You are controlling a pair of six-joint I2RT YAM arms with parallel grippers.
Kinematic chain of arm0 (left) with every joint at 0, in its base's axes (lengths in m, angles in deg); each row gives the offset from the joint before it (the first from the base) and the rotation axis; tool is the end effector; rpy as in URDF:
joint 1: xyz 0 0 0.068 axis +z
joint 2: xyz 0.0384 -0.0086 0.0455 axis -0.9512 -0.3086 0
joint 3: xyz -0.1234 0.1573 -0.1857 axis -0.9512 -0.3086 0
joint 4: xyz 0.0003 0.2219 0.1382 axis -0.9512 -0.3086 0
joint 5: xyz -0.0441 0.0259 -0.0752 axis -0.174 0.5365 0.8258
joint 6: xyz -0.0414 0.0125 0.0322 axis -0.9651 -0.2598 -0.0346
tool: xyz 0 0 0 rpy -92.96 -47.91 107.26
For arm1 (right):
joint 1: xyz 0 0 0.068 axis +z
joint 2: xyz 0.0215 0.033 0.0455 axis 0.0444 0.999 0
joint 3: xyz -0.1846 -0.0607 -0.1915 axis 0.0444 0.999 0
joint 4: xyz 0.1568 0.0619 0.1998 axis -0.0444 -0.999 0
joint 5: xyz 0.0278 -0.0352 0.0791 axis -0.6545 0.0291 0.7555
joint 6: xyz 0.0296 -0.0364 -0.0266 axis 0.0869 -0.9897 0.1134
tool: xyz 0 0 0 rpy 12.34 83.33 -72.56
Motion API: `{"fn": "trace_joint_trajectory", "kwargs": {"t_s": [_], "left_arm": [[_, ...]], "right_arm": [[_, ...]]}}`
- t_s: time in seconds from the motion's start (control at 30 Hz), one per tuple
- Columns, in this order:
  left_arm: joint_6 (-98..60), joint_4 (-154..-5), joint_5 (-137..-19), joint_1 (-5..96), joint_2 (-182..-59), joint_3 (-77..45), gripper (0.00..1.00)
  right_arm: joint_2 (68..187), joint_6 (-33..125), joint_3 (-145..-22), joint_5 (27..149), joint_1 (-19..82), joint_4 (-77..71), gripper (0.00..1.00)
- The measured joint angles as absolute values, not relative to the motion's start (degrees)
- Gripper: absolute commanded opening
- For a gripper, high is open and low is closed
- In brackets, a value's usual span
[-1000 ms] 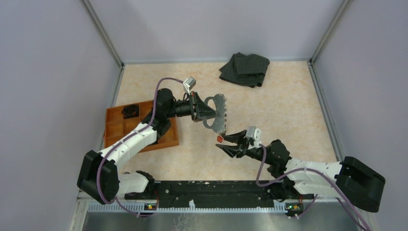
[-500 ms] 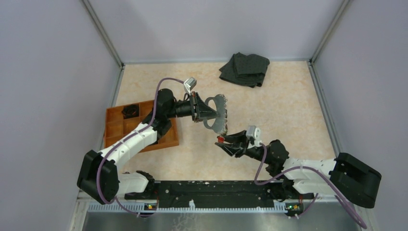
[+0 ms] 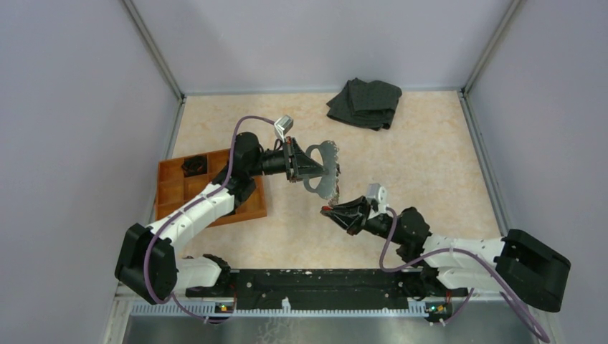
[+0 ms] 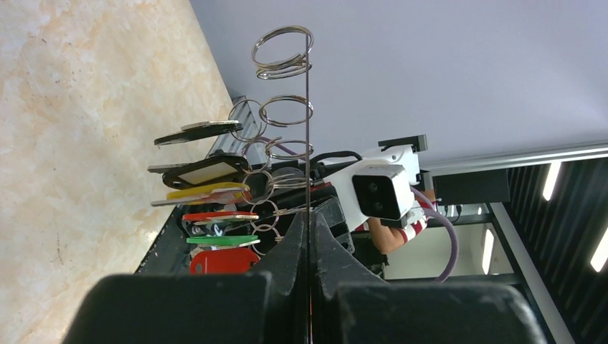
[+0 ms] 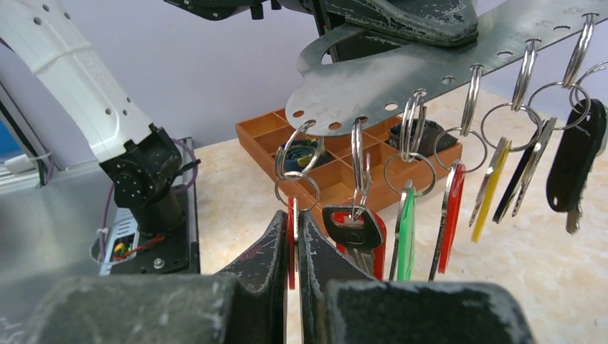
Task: Remove the keys from the keyring
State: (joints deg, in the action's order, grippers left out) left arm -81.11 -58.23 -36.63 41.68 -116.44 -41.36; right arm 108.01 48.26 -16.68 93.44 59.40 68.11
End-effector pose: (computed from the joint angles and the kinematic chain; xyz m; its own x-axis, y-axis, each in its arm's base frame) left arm 0.2294 -0.1660 0.3132 -0.9511 -0.1590 -0.2649 0.2579 0.0633 -0.9641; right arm 0.0991 0.1667 0.2201 0.0148 0.3069 -0.9516 -0.9498 0.3018 0.0825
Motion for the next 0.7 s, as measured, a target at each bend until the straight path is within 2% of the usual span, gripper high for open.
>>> {"fn": "trace_joint_trajectory", "kwargs": {"t_s": [0.37, 0.7], "left_arm": [[-76.61, -59.07, -36.68, 41.66, -116.41, -41.36, 0.00], [-70.95, -62.93, -36.74, 41.66, -116.39, -41.36, 0.00]], "right_arm": [[99.22, 50.89, -26.12, 91.21, 59.49, 39.46, 0.00], [97.78, 51.24, -32.24, 89.51, 59.54, 19.00, 0.00]]}}
